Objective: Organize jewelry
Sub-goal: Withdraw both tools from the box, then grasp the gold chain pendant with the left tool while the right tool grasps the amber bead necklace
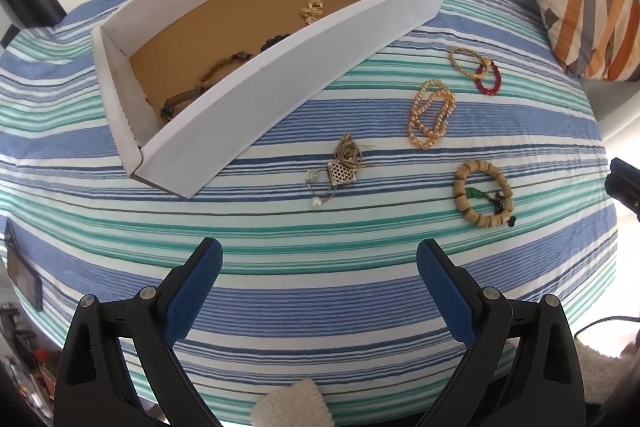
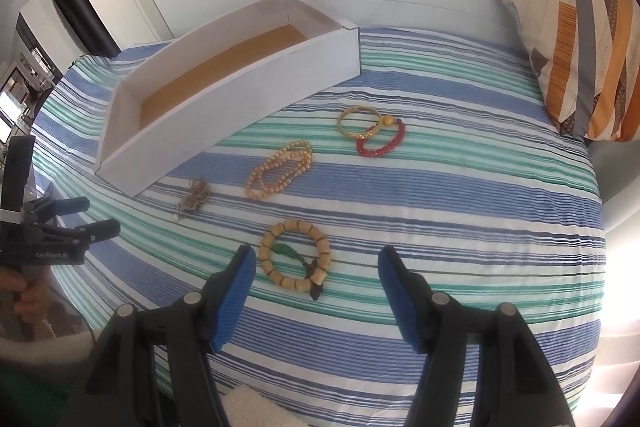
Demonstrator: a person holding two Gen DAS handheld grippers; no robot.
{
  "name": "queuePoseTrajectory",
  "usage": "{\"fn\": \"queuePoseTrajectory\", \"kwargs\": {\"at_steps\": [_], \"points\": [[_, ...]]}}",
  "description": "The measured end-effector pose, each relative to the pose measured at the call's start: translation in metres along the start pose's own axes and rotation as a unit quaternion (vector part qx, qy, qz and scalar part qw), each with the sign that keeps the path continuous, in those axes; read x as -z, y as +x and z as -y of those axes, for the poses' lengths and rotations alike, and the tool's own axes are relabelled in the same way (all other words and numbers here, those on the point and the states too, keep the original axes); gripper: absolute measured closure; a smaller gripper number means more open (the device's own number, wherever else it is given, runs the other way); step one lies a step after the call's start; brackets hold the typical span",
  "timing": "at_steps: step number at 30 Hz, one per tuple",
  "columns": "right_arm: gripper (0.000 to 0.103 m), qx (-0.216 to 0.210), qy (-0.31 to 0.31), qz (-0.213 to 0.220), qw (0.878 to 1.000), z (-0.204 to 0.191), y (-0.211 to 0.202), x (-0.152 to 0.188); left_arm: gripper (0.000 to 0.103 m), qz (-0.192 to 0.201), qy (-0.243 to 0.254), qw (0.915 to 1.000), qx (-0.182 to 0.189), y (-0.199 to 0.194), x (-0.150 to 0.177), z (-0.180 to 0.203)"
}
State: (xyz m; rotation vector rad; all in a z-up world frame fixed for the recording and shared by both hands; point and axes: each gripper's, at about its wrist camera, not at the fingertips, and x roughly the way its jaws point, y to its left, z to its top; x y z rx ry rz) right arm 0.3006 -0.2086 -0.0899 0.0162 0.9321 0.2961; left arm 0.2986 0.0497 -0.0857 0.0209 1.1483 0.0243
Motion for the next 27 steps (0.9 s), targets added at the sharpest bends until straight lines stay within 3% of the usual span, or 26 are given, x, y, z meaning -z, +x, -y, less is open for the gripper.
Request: {"fn": "queuePoseTrajectory", "kwargs": {"at_steps": [13,27], "points": [[0.038,-0.017,-0.018,-0.02,0.999,-0.015,0.015,-0.008,0.005,-0.013,-0.021,0.9997,-0.01,0.007,0.009,-0.015],[0.038,-0.023,-0.023,-0.037,0.999,-0.021,0.031,-0.01,0.005,-0.03,-0.005,0.9995,-0.009,0.034,0.004,-0.007]]}}
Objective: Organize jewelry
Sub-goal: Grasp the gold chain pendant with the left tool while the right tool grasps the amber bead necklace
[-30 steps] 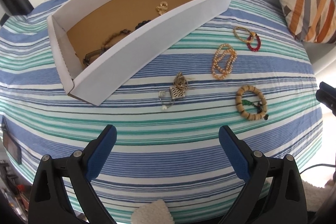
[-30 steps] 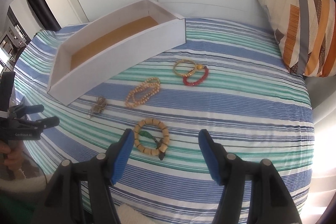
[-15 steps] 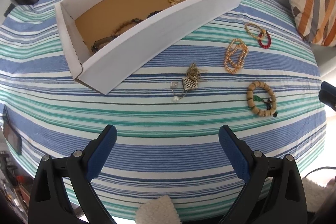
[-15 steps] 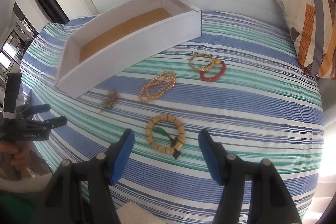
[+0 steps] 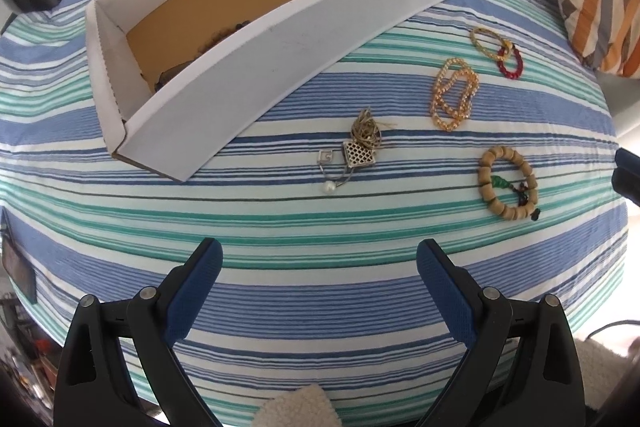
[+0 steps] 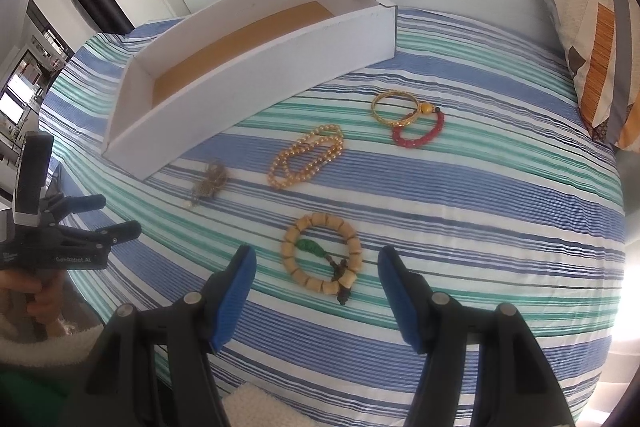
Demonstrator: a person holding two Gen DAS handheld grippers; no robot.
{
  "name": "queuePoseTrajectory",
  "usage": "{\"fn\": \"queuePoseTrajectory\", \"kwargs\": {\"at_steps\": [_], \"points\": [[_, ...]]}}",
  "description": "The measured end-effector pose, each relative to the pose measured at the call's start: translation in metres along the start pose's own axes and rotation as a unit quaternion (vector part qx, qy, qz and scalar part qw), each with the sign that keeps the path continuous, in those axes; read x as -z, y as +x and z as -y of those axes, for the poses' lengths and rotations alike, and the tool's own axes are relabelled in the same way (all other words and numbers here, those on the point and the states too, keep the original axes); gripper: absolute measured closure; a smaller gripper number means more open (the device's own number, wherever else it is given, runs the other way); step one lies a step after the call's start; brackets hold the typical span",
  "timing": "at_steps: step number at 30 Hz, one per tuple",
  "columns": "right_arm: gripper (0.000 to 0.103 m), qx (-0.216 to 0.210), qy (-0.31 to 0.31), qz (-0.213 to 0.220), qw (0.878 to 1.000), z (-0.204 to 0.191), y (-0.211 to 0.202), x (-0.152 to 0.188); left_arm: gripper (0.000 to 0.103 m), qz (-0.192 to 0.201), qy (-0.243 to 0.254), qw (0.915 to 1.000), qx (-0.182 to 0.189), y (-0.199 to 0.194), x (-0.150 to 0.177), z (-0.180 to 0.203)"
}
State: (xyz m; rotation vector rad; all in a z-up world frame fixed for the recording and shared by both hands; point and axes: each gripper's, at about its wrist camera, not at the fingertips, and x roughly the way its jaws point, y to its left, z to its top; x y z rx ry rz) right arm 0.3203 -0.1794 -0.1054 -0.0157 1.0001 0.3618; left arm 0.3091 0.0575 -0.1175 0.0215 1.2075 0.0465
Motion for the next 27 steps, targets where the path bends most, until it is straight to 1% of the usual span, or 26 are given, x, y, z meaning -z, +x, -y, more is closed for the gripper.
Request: {"fn": "queuePoseTrajectory", "kwargs": {"at_steps": [6,12,15,18,23,27], "points": [[0.038,-0.001,0.006,-0.003,1.0,0.003,0.005,-0.002,0.005,-0.016,-0.004,0.9997,0.02,0.016,-0.007,0.005],[0.038,-0.003,0.005,-0.003,1.0,0.005,0.012,-0.009,0.005,-0.021,-0.006,0.9993,0.031,0.033,-0.019,0.012],[0.038,0.001,-0.007,0.005,1.0,0.003,0.021,-0.019,0.006,-0.026,-0.011,0.9991,0.03,0.044,-0.027,0.015],[0.038,-0.001,-0.022,0.003,1.0,0.0,0.04,-0.032,0.006,-0.03,-0.013,0.9992,0.023,0.056,-0.033,0.017],[0.038,-0.016,-0.026,-0.023,0.999,0.003,0.084,-0.052,0.007,-0.034,-0.016,0.9993,0.008,0.073,-0.04,0.015],[0.038,-0.021,-0.023,-0.033,0.999,0.013,0.118,-0.072,0.01,-0.036,-0.014,0.9991,-0.014,0.087,-0.045,0.015]]}}
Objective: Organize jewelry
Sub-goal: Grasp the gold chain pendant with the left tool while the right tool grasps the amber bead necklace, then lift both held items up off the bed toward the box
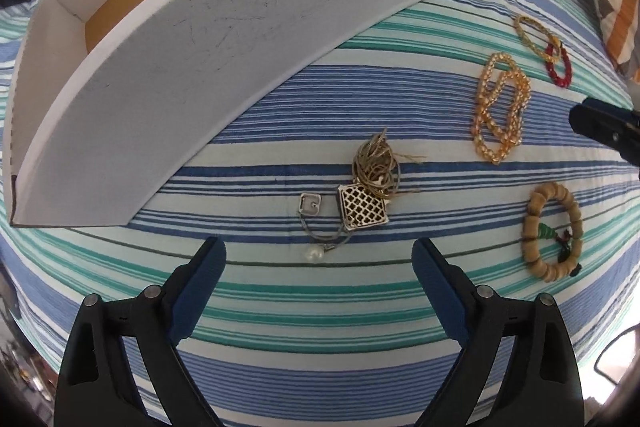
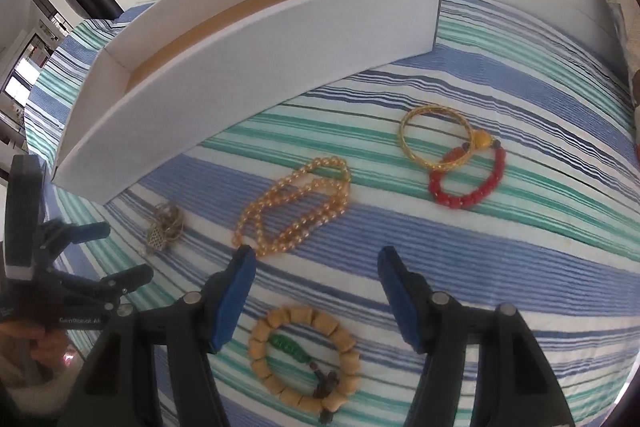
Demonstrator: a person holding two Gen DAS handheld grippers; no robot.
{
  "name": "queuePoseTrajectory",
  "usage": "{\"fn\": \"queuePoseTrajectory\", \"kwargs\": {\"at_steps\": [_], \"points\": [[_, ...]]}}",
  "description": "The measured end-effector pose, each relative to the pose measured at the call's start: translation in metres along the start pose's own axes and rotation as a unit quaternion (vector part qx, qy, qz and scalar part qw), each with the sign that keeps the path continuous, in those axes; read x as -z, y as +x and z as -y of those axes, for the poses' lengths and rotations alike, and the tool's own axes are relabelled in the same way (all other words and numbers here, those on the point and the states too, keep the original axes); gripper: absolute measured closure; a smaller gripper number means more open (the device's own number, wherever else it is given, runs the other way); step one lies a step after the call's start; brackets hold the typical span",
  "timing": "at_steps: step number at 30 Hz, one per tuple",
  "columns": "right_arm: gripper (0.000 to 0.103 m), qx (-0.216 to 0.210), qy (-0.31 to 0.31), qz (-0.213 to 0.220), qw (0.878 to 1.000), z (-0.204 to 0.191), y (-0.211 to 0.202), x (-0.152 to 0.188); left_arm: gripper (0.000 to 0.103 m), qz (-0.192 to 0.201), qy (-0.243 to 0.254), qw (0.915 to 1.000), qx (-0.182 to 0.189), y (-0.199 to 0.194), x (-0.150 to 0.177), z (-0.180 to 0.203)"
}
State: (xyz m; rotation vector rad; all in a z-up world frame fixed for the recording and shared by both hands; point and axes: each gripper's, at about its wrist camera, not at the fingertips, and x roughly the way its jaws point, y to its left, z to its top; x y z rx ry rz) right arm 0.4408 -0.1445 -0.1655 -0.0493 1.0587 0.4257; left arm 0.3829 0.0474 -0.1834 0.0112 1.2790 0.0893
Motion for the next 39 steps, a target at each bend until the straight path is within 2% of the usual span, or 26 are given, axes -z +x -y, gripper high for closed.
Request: {"fn": "queuePoseTrajectory", "kwargs": {"at_steps": [2,6,11,14,15,16,17,18,21,26,27,28,30,35,39], "points": [[0.039,-0.002,0.004,-0.006,1.0,0.006,0.016,-0.011,0.012,-0.002,0.001,1.0,-0.007,0.006,-0.002,0.001],[0.051,-0.001,0.008,-0.016,1.0,0.011,0.044,-0.027,0.017,-0.005,0.002,0.9999,-0.016,0.015,-0.004,0.003],[0.061,0.038,-0.01,-0.022,0.999,0.001,0.065,-0.032,0.021,-0.001,0.01,0.9997,-0.022,0.021,-0.005,0.006],[0.091,0.053,-0.03,-0.017,0.998,-0.009,0.068,-0.033,0.035,0.006,0.016,0.9998,-0.013,0.02,-0.007,0.011],[0.095,0.055,-0.031,-0.017,0.998,-0.01,0.068,-0.034,0.048,0.008,0.018,0.9998,-0.004,0.019,-0.007,0.013],[0.095,0.048,-0.025,-0.016,0.998,-0.009,0.066,-0.034,0.066,0.009,0.021,0.9997,0.002,0.018,-0.008,0.014],[0.095,0.04,-0.016,-0.013,0.999,-0.008,0.062,-0.033,0.076,0.011,0.027,0.9996,0.001,0.017,-0.008,0.015],[0.095,0.034,-0.008,-0.007,0.999,-0.007,0.057,-0.033,0.079,0.013,0.033,0.9993,-0.007,0.016,-0.008,0.017],[0.095,-0.007,0.015,0.014,1.0,-0.006,0.027,-0.029,0.08,0.014,0.038,0.9992,0.001,0.012,-0.006,0.015],[0.095,-0.055,0.023,0.047,0.997,-0.01,-0.032,-0.025,0.081,0.019,-0.002,0.9976,0.067,-0.017,0.0,-0.006],[0.095,-0.06,0.022,0.054,0.996,-0.011,-0.044,-0.024,0.088,0.022,-0.01,0.9968,0.077,-0.023,0.002,-0.014],[0.095,-0.064,0.021,0.06,0.996,-0.011,-0.053,-0.025,0.099,0.025,-0.015,0.9961,0.084,-0.031,0.004,-0.021],[0.095,-0.067,0.018,0.073,0.995,-0.014,-0.071,-0.023,0.101,0.033,-0.025,0.9942,0.099,-0.046,0.004,-0.029],[0.095,-0.07,0.022,0.094,0.993,-0.014,-0.102,-0.019,0.102,0.058,-0.023,0.9936,0.094,-0.071,0.003,-0.033],[0.095,-0.076,0.033,0.099,0.992,-0.011,-0.118,-0.011,0.102,0.059,-0.02,0.9946,0.083,-0.079,0.009,-0.032]]}}
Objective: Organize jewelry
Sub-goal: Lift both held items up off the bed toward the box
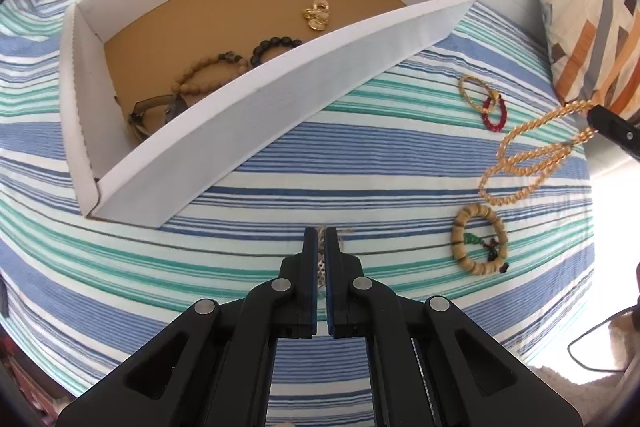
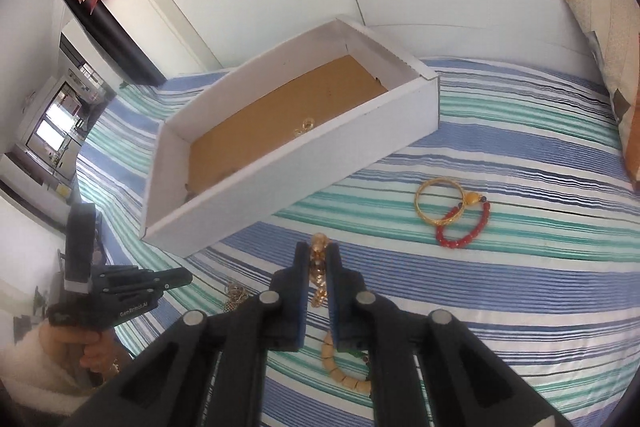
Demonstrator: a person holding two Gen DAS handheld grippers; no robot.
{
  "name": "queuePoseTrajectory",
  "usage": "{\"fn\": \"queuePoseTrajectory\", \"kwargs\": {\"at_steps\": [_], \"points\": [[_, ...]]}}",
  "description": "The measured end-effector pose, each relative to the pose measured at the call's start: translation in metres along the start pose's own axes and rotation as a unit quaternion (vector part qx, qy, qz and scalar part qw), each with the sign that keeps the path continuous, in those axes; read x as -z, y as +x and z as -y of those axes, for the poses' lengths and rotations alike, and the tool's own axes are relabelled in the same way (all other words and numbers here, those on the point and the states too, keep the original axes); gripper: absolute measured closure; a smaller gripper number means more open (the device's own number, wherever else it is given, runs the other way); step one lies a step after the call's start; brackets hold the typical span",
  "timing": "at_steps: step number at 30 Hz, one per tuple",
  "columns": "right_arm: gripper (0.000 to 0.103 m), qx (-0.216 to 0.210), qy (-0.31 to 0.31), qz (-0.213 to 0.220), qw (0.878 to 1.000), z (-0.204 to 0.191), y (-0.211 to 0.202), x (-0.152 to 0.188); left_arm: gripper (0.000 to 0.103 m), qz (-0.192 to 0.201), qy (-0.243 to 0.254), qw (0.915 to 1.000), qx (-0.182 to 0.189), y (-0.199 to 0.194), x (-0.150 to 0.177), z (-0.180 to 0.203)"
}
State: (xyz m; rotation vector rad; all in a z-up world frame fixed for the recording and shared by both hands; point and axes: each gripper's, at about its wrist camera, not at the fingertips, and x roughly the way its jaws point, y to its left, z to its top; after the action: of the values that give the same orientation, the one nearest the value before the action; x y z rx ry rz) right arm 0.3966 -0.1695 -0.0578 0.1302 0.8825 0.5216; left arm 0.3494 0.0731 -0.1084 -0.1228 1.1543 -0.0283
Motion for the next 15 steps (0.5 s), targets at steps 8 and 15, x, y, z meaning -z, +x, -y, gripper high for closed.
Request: {"fn": "queuePoseTrajectory", "kwargs": {"at_steps": [8,15], "points": [[0.095,-0.006,-0.007,0.009,1.0,-0.007,-0.02,0.003,0.101,-0.018,-0.022,0.9996,-0.002,0.002,0.025,-0.018],[0.095,-0.014,-0.005,0.022,1.0,-0.013,-0.034,0.0,0.047,-0.018,-0.044,0.9988,-0.011,0.003,0.037,-0.032]]}}
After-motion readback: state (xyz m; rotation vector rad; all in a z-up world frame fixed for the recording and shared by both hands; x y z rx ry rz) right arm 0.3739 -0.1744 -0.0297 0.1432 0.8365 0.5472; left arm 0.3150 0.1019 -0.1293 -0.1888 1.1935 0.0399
